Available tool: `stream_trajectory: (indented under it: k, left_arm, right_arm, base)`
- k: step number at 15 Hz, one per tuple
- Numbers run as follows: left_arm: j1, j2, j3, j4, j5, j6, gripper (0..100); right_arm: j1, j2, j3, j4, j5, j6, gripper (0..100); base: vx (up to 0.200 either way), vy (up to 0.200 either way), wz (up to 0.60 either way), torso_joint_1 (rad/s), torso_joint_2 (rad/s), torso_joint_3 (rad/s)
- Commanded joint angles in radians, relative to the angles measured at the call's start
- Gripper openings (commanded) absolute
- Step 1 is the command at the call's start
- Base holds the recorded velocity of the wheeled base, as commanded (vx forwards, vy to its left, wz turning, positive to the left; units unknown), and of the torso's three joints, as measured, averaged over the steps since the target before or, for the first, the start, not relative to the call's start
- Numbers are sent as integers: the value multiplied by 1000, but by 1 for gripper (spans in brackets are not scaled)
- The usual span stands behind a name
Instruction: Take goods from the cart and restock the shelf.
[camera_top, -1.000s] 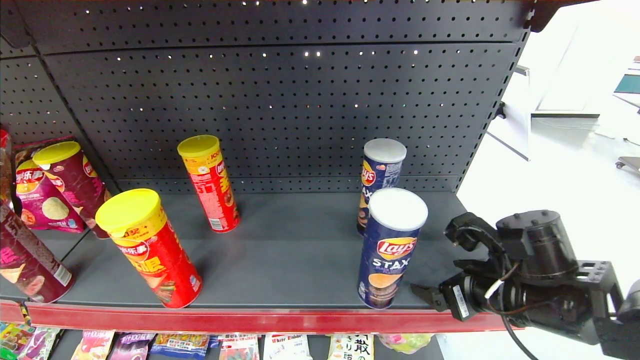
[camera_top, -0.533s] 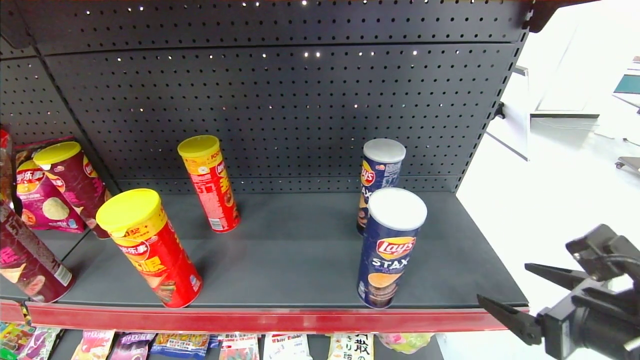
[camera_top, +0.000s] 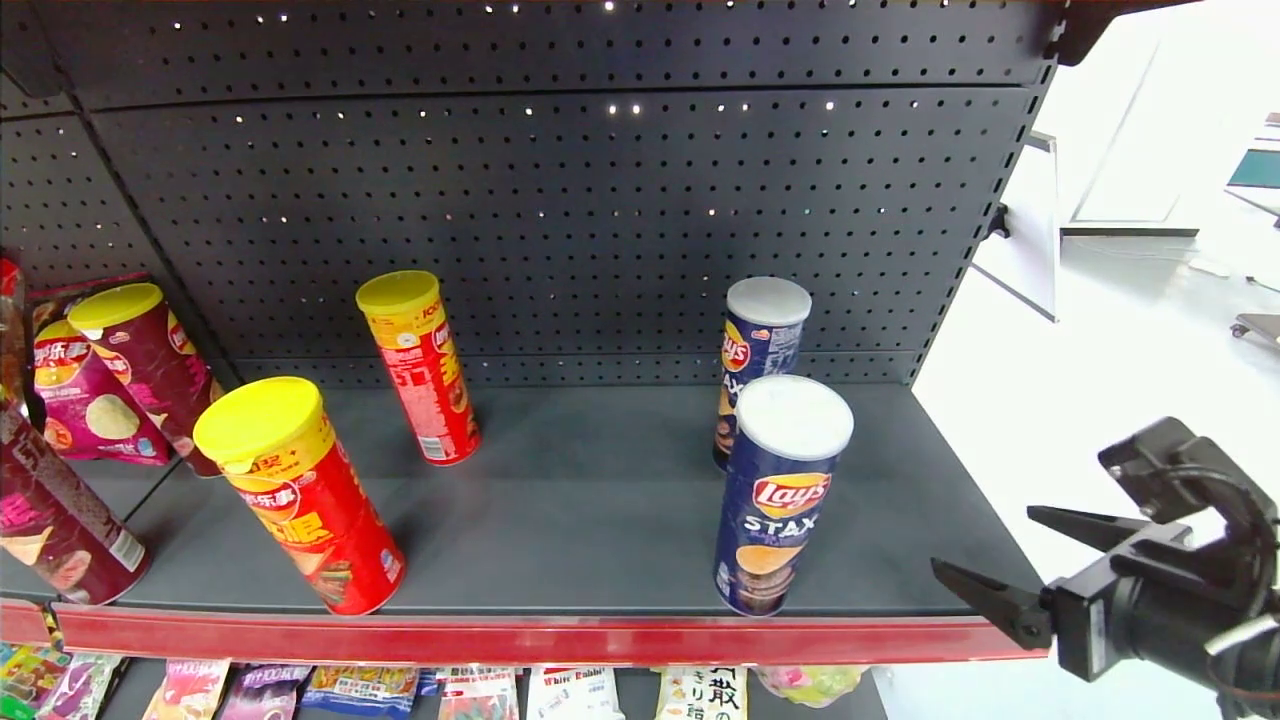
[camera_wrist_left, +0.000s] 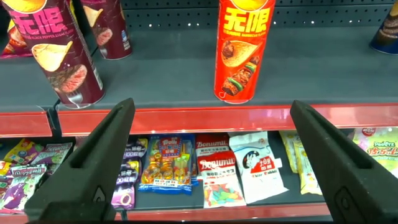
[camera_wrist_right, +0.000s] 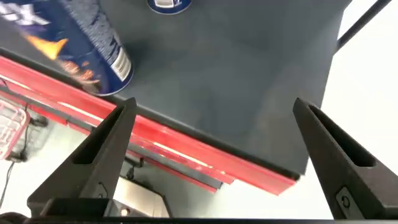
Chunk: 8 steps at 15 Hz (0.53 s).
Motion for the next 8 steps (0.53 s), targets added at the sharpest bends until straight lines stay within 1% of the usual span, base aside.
stream_trajectory:
  k: [1, 2, 3, 5, 8]
  left_arm:
    - [0, 0, 0, 2, 0, 0, 100]
    - [0, 0, 0, 0, 0, 0, 100]
    - [0, 0, 0, 0, 0, 0, 100]
    - [0, 0, 0, 0, 0, 0, 100]
    - [0, 0, 0, 0, 0, 0, 100]
  right_arm:
    - [-3, 185, -77, -4, -6, 3, 100]
    - [-3, 219, -92, -18, -9, 6, 100]
    - [-4, 269, -115, -44, -9, 37, 100]
    - [-7, 317, -141, -46, -22, 46, 100]
    - [7, 338, -126, -47, -45, 38, 100]
  base:
    - [0, 0, 0, 0, 0, 0]
    - [0, 0, 0, 0, 0, 0]
    - [0, 0, 0, 0, 0, 0]
    - [0, 0, 0, 0, 0, 0]
    - [0, 0, 0, 0, 0, 0]
